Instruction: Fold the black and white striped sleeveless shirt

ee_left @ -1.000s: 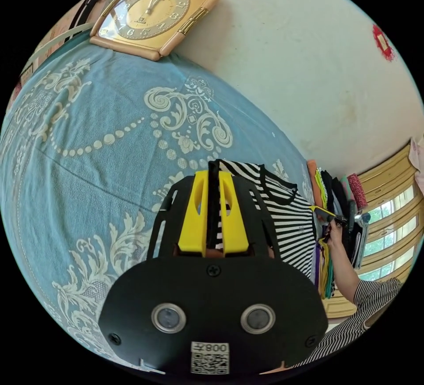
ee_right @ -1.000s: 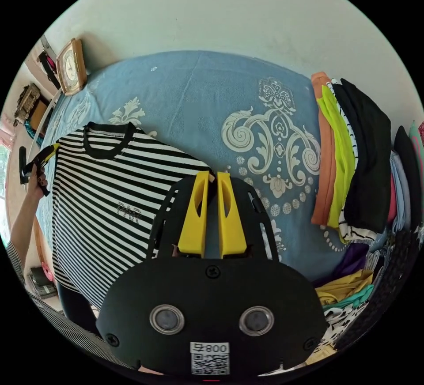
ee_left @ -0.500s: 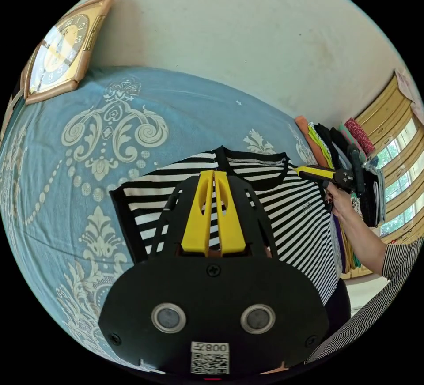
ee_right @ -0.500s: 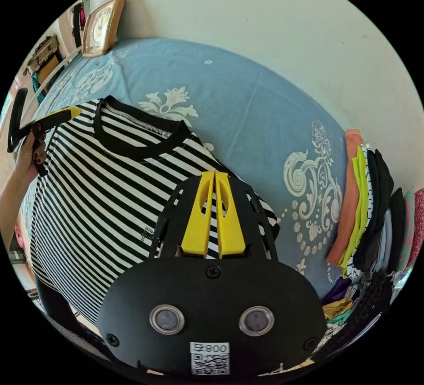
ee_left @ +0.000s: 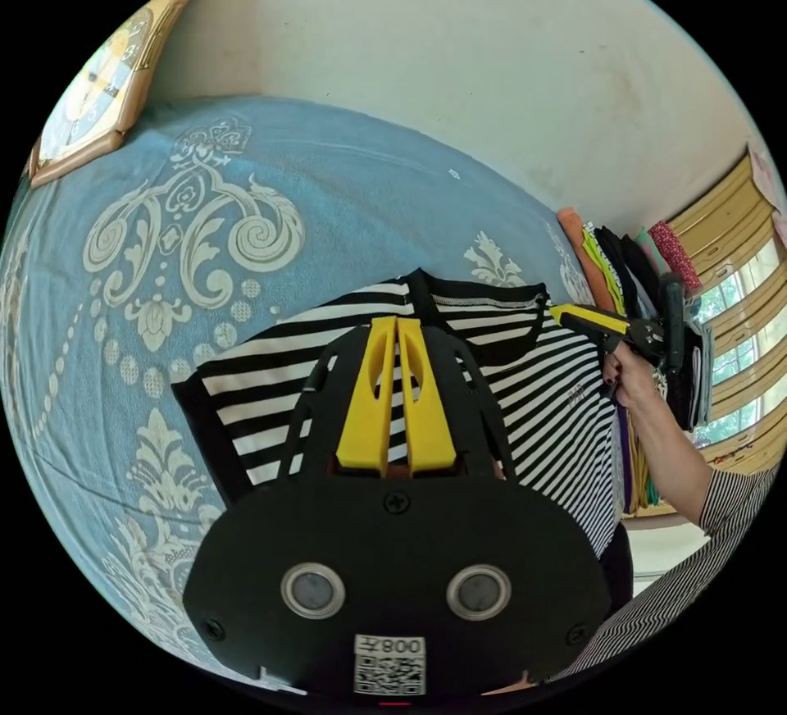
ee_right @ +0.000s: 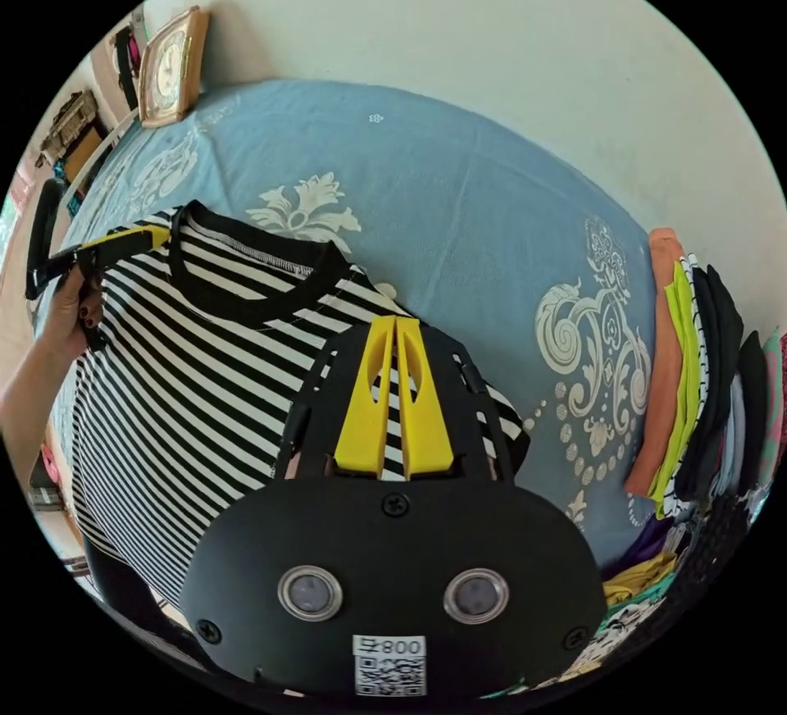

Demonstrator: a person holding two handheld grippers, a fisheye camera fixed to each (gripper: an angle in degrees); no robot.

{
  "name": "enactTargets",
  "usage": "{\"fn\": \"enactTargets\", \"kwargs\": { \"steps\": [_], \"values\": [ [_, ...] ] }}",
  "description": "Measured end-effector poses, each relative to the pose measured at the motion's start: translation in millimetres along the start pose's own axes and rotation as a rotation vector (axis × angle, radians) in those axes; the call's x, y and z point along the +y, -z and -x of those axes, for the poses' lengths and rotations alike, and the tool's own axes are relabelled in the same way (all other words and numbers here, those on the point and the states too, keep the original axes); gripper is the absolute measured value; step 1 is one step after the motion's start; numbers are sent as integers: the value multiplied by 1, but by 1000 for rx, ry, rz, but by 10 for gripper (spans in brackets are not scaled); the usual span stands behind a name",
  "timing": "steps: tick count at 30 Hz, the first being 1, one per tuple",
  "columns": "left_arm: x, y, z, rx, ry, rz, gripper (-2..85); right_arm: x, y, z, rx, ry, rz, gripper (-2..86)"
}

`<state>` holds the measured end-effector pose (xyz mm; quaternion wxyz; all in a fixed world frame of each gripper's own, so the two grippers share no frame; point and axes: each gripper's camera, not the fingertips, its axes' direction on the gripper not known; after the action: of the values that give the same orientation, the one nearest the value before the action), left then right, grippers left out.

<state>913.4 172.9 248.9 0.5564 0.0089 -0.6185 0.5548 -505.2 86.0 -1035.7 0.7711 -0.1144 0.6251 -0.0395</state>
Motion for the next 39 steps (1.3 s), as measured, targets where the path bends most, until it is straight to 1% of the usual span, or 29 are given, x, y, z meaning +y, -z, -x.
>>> {"fn": "enactTargets", "kwargs": {
  "steps": [2,6,10,14,15,18,23,24,27,31,35,39],
  "values": [
    [3,10,-2,-7,-12,-31,4,4,-4,-15,-52,-25,26,-5],
    [34,44,1,45,-45,-68,11,33,6,-37,-120,-39,-27,-5],
    [83,90,22,17,-4,-114,31,106,20,-79,-260,-151,-88,-2],
    [147,137,63,-21,151,-135,63,191,17,-128,-373,-306,-76,9],
    [164,145,77,-5,212,-143,68,202,15,-133,-387,-322,-72,13],
    [192,146,100,63,306,-123,76,247,2,-155,-419,-408,-41,34],
    [198,130,101,162,318,-88,75,278,-22,-169,-462,-456,-23,56],
    [196,125,97,130,302,-55,72,278,-25,-170,-458,-453,-18,57],
    [197,128,87,34,270,-65,54,282,-40,-172,-453,-450,-5,58],
    [202,136,88,33,278,-58,42,296,-50,-179,-493,-462,-22,59],
    [209,144,87,37,283,-58,35,327,-42,-193,-542,-513,-105,61],
    [218,154,86,43,290,-70,32,338,-46,-193,-531,-495,-100,65]
  ]
}}
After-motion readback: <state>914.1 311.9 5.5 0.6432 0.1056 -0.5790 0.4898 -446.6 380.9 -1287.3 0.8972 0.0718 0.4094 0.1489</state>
